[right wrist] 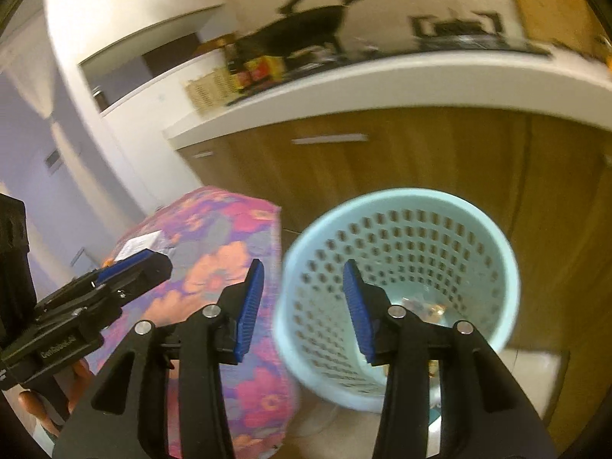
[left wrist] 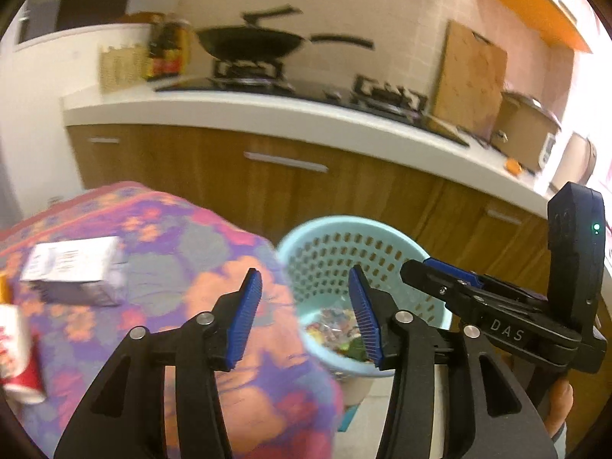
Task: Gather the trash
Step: 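Grasp the white milk carton with the right tool while the left tool grasps the greens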
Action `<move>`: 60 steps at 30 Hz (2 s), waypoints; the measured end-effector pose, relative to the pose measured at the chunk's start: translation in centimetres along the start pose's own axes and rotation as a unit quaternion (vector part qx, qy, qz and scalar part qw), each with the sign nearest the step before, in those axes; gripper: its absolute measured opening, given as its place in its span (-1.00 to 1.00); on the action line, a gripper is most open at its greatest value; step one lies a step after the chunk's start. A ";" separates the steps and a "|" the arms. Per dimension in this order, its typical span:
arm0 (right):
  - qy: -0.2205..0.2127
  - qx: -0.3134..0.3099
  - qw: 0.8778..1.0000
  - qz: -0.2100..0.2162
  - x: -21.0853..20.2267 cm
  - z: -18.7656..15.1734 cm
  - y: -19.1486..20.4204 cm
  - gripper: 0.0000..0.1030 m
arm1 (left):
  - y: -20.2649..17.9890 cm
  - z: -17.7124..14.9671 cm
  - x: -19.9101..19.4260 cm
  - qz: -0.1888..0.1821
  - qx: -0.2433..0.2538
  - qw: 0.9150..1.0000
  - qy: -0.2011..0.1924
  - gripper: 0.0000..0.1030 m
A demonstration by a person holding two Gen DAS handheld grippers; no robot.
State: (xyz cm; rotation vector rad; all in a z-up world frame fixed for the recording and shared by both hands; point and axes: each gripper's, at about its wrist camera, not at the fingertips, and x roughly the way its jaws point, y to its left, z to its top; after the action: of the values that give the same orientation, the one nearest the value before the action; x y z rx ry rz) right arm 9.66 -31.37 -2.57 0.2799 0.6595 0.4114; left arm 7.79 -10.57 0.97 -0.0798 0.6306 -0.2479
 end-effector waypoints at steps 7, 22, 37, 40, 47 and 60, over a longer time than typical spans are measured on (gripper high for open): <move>0.015 -0.066 0.997 0.045 1.2 -0.6 7.9 -0.14 | 5.8 -1.3 -7.5 0.056 -0.037 0.996 -0.050 0.09; 0.037 -0.211 0.971 0.107 7.3 -0.5 20.4 0.23 | 20.1 -5.6 -15.0 0.168 -0.163 0.971 -0.044 0.13; 0.090 -0.354 0.922 0.130 17.0 1.9 22.6 0.71 | 23.6 -6.2 -11.3 0.156 -0.211 0.965 0.007 -0.03; 0.112 -0.379 0.908 0.137 18.3 1.6 23.4 0.71 | 23.7 -5.9 -11.0 0.164 -0.213 0.963 0.010 -0.04; 0.145 -0.398 0.896 0.134 20.7 1.3 24.5 0.71 | 24.1 -5.8 -10.9 0.156 -0.222 0.962 0.008 -0.22; 0.171 -0.401 0.890 0.132 21.4 0.6 24.8 0.38 | 22.9 -5.5 -11.8 0.173 -0.206 0.963 -0.014 -0.84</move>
State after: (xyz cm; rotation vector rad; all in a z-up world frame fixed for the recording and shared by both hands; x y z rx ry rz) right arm 18.40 0.10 -4.15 -0.5128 0.7403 0.9695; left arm 0.08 14.60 -0.11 -0.3696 0.6492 0.2266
